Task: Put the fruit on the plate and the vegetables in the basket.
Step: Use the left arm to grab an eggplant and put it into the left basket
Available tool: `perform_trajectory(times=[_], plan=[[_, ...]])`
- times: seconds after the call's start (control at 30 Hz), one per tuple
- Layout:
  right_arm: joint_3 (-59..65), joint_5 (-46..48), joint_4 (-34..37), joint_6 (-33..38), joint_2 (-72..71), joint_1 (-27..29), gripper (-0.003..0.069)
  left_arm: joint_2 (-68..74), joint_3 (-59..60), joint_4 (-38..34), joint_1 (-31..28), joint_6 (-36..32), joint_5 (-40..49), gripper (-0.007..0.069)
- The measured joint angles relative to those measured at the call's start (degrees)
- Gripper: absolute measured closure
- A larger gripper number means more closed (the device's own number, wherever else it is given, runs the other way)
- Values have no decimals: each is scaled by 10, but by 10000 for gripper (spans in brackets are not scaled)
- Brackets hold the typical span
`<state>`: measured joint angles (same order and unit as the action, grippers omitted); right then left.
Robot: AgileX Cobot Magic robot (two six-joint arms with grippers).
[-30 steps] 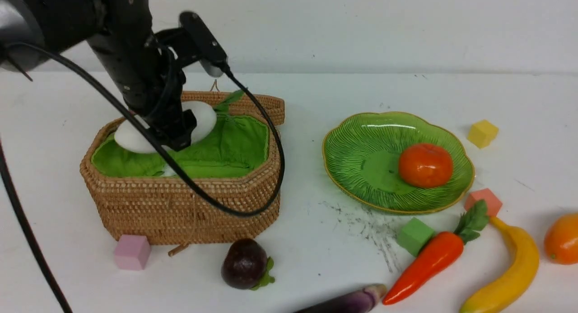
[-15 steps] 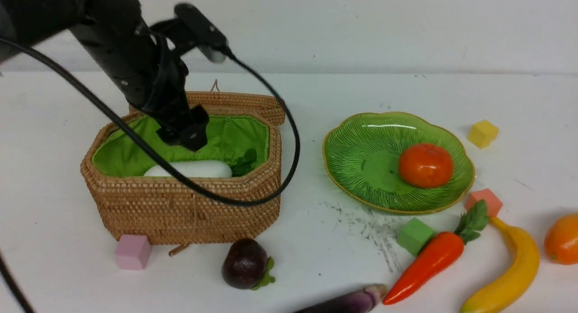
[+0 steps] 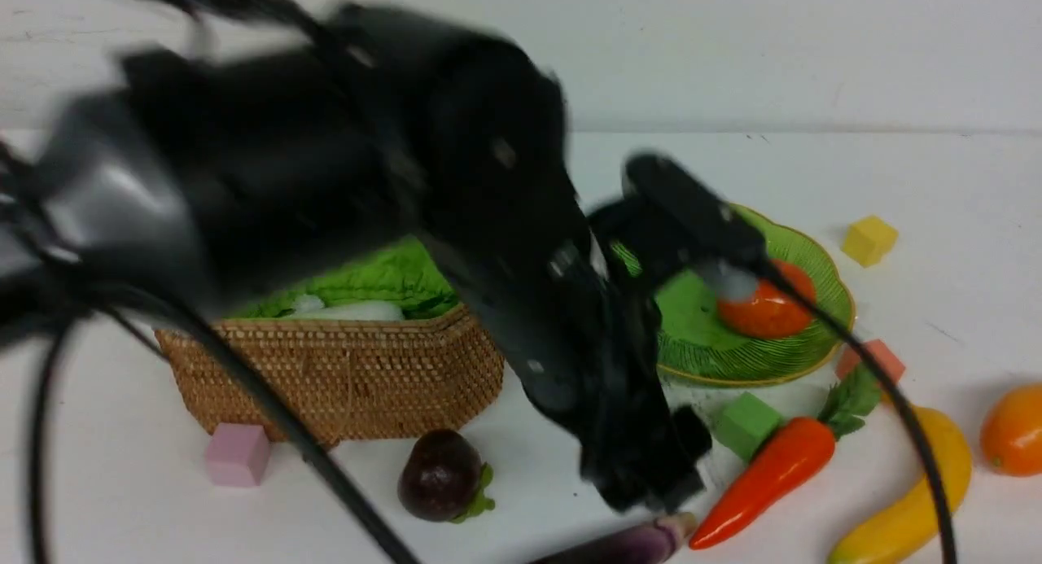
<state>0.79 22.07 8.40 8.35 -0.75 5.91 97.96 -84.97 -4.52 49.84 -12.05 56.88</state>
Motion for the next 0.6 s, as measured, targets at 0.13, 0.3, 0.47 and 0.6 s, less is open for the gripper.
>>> perform_trajectory(times=[0.13, 0.3, 0.47, 0.6], plan=[[0, 0, 0, 0, 0, 0, 421, 76, 4, 27, 21, 33, -9, 21], [0, 0, 0, 0, 0, 0, 421, 140, 4, 50, 23, 33, -18, 62], [0, 0, 0, 0, 0, 0, 421, 164, 4, 87, 23, 42, -32, 118], [0, 0, 0, 0, 0, 0, 421, 168, 4, 86, 23, 38, -28, 196]])
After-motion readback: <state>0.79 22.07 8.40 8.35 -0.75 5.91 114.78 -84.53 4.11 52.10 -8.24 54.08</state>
